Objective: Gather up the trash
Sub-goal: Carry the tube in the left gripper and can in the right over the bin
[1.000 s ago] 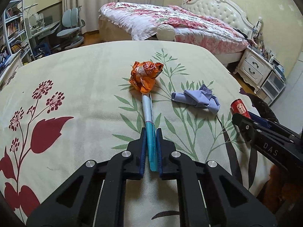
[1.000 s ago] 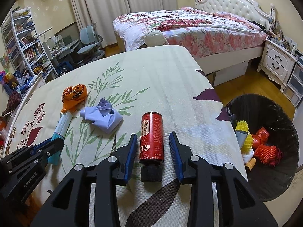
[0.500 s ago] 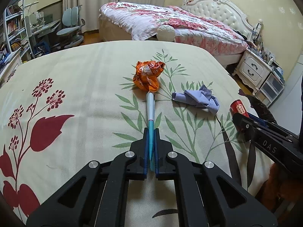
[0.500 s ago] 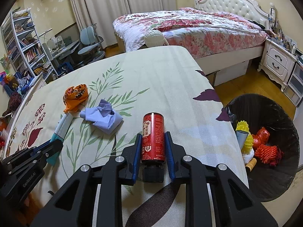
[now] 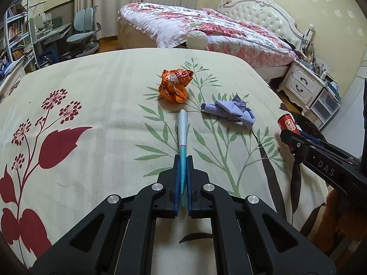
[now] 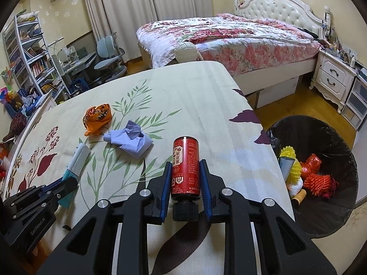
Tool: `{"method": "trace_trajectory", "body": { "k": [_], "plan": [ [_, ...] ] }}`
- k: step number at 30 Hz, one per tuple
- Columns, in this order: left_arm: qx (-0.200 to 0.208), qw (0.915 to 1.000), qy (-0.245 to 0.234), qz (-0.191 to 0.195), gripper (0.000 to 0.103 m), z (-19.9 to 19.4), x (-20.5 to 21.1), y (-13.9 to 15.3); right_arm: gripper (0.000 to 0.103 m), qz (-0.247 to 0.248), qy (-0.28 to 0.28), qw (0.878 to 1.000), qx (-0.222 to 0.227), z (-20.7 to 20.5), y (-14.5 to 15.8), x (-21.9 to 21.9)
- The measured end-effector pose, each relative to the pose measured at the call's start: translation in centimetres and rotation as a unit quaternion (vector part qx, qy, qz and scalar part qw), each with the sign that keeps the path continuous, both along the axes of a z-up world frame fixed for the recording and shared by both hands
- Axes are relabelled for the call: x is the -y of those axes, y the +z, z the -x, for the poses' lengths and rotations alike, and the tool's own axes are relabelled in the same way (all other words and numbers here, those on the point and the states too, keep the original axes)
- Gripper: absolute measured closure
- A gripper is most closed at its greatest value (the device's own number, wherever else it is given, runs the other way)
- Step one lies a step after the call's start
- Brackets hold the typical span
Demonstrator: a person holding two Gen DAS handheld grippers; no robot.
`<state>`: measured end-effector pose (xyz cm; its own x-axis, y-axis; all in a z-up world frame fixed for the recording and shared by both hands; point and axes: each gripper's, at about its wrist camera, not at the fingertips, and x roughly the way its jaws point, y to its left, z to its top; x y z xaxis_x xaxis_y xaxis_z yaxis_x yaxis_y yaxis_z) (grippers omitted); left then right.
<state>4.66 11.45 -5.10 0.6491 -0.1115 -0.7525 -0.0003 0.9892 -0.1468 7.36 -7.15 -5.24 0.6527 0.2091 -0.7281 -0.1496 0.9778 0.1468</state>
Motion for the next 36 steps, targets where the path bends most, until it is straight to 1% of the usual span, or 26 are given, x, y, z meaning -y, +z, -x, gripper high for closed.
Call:
{"method": "trace_trajectory", "body": {
  "k": [8,20,30,36],
  "plan": [
    [0.014,0.9999,-0.005,-0.001,0.098,0.9,1.0,1.1,0.078,0.002,-0.006,1.000,0.009,1.1,0.7,0.5],
    [0.043,0.9987,-0.028,-0.011,0.098,0.6,4.4,2.8,0.078,0.010,-0.032,0.999,0.024,2.1,1.8,2.8],
    [0.066,0.9954,-0.069,-0.015,0.098,-1.2,9.4,4.2,0.078,0.022,-0.080,0.996,0.043,2.1,2.9,7.2],
    [0.077,0.9912,-0.106,-0.018,0.098,-2.6,13.7,4.5,0.078,0.029,-0.120,0.991,0.047,1.8,3.2,10.8]
  ]
}}
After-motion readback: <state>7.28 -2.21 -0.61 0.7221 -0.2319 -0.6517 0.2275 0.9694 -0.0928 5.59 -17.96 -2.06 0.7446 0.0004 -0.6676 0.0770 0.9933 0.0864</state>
